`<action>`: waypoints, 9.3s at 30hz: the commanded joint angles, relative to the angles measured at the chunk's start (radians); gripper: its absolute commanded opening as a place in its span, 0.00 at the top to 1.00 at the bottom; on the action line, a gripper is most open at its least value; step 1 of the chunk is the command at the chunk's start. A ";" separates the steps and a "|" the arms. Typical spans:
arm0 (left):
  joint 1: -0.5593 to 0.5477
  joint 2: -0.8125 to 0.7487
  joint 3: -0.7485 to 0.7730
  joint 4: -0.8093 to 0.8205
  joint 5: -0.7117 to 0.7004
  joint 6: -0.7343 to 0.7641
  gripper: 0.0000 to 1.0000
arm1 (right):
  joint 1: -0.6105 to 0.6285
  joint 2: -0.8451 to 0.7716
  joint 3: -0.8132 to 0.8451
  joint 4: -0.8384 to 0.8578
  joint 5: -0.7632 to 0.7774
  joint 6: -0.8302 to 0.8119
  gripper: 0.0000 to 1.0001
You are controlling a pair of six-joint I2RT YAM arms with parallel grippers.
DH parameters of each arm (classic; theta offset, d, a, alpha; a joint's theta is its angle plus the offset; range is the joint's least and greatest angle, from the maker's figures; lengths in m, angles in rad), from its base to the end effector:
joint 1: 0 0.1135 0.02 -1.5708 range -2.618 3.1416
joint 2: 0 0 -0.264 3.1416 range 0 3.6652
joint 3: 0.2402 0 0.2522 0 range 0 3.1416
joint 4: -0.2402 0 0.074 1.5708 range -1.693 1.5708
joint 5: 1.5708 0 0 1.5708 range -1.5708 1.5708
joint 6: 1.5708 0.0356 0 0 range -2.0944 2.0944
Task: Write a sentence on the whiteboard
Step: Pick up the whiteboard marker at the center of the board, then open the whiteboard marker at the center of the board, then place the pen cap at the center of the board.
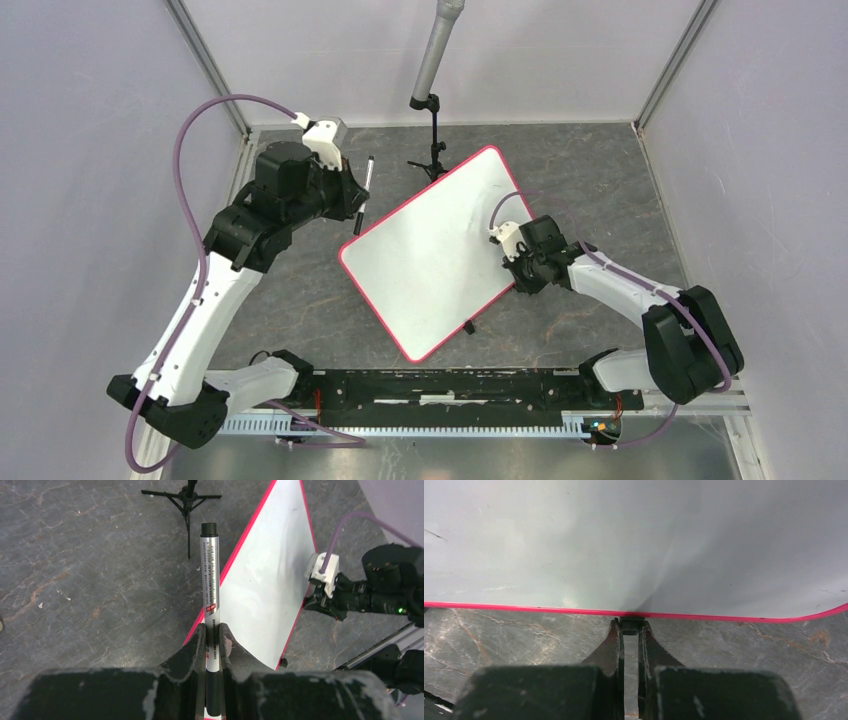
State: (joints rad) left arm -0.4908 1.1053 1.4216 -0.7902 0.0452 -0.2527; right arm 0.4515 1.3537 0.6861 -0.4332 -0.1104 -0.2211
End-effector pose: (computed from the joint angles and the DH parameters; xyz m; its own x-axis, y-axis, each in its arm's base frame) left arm 0.1872 -0.1019 0.4326 -0.5163 -0.0073 -0.8564 0.3896 0.8885 -0.2424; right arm 0.2162 0.1092 0.1692 -0.6778 -0.5709 -0.4634 -0.6428 0.7660 -0.0035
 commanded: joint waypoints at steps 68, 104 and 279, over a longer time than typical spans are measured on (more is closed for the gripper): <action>-0.001 0.113 -0.033 0.011 0.821 0.459 0.98 | 0.084 -0.152 0.519 0.274 -0.890 0.413 0.02; -0.093 0.135 -0.008 -0.074 0.759 0.524 0.30 | 0.083 -0.092 0.451 0.390 -0.863 0.536 1.00; 0.702 0.632 -0.377 0.063 0.308 0.668 0.78 | -0.020 -0.080 0.489 -0.135 -0.867 -0.081 1.00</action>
State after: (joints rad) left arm 0.2161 1.7271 1.0401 -0.7509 0.4061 0.3782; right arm 0.4168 1.2751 1.1130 -0.5873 -0.9920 -0.2928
